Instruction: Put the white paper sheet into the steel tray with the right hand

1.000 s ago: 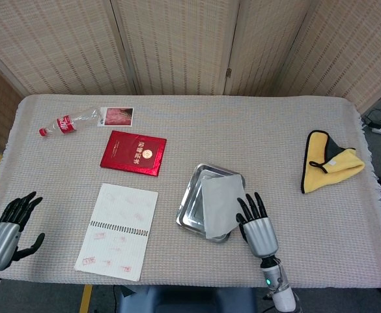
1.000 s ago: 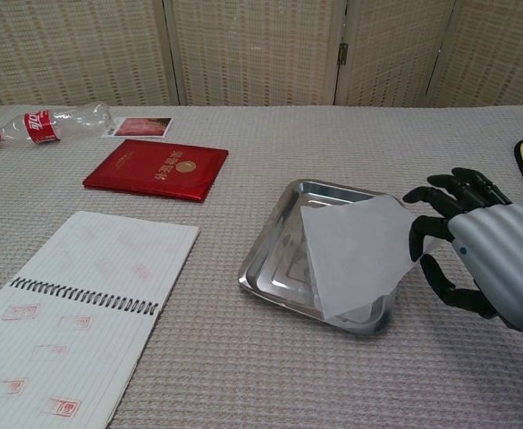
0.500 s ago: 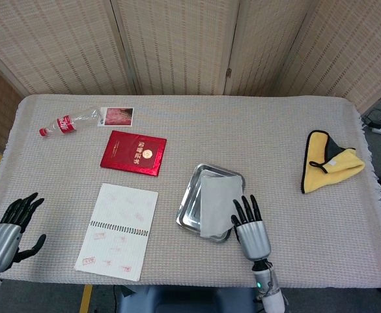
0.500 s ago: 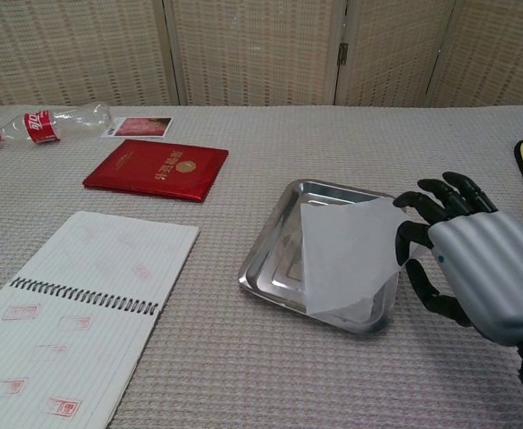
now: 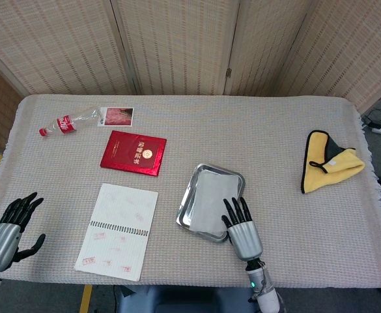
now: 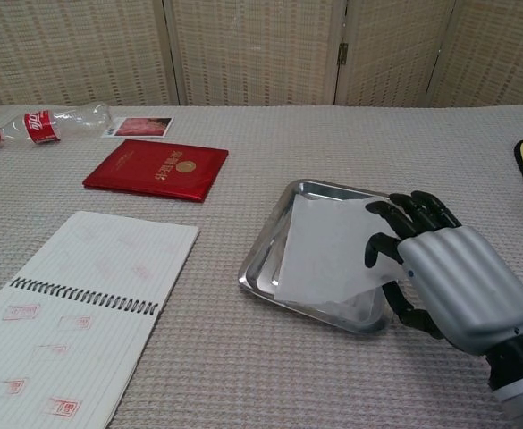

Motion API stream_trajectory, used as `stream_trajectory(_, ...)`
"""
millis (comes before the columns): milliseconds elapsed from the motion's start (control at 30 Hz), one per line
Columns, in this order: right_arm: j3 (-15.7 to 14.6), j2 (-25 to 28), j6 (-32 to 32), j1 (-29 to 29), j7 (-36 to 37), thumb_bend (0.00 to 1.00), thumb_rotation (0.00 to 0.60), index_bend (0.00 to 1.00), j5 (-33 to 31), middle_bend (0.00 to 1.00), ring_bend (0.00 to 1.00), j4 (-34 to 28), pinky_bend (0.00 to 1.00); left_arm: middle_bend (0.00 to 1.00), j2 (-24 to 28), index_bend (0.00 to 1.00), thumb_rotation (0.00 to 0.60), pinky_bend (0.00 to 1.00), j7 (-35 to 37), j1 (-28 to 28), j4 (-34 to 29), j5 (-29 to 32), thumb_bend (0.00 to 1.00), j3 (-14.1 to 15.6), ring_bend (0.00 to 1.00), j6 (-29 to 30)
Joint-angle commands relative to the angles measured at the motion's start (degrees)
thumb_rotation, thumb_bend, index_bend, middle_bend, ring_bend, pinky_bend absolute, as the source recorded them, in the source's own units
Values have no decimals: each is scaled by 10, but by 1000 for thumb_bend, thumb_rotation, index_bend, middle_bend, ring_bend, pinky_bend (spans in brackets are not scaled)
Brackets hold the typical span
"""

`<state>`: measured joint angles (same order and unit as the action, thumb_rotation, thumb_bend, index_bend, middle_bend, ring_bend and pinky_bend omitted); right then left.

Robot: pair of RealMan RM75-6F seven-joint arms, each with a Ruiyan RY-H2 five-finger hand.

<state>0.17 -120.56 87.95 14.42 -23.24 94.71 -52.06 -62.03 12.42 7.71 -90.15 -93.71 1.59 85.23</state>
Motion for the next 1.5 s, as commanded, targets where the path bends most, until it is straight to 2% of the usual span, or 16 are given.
stream_trajectory(33,-3,22,-27,5,0,595,600,32,-7,0,0,-38,0,0,0,0,600,0,0,0,0,-1,475,0,0,0)
stream_trajectory(100,-1,33,-40,10,-4,562,600,0,-11,0,0,-61,0,0,-1,0,600,0,0,0,1,-1,475,0,0,1)
stream_trajectory(367,9,109,-126,35,-63,453,600,0,-45,0,0,-200,0,0,-1,0,600,0,3,0,3,-1,475,0,0,1)
stream_trajectory(500,29,166,-195,55,-140,444,600,0,-100,0,0,-298,0,0,-1,0,600,0,3,0,2,-3,475,1,0,2)
stream_trajectory(567,38,190,-209,61,-177,444,600,0,-120,0,0,-336,0,0,0,0,600,0,3,0,1,-3,475,1,0,2)
stream_trajectory(633,45,209,-218,65,-200,444,600,0,-139,0,0,-363,0,0,0,0,600,0,4,0,2,-2,475,1,0,1)
stream_trajectory(767,74,248,-266,85,-235,444,600,0,-220,0,0,-419,0,0,-1,0,600,0,3,2,2,-2,475,2,0,-3)
stream_trajectory(967,106,275,-341,149,-306,443,600,0,-357,0,0,-456,0,0,-4,0,600,0,0,3,4,1,475,1,0,-7)
stream_trajectory(1067,108,277,-359,184,-341,443,600,0,-423,0,0,-473,0,0,-5,0,600,0,-2,3,3,0,475,2,0,-7)
stream_trajectory(1333,96,294,-329,222,-348,443,600,0,-475,0,0,-515,0,0,-2,0,600,0,5,2,4,0,475,1,0,-3)
stream_trajectory(1500,74,309,-313,242,-362,443,600,0,-493,0,0,-528,0,0,-2,0,600,0,3,1,2,-4,475,2,0,0)
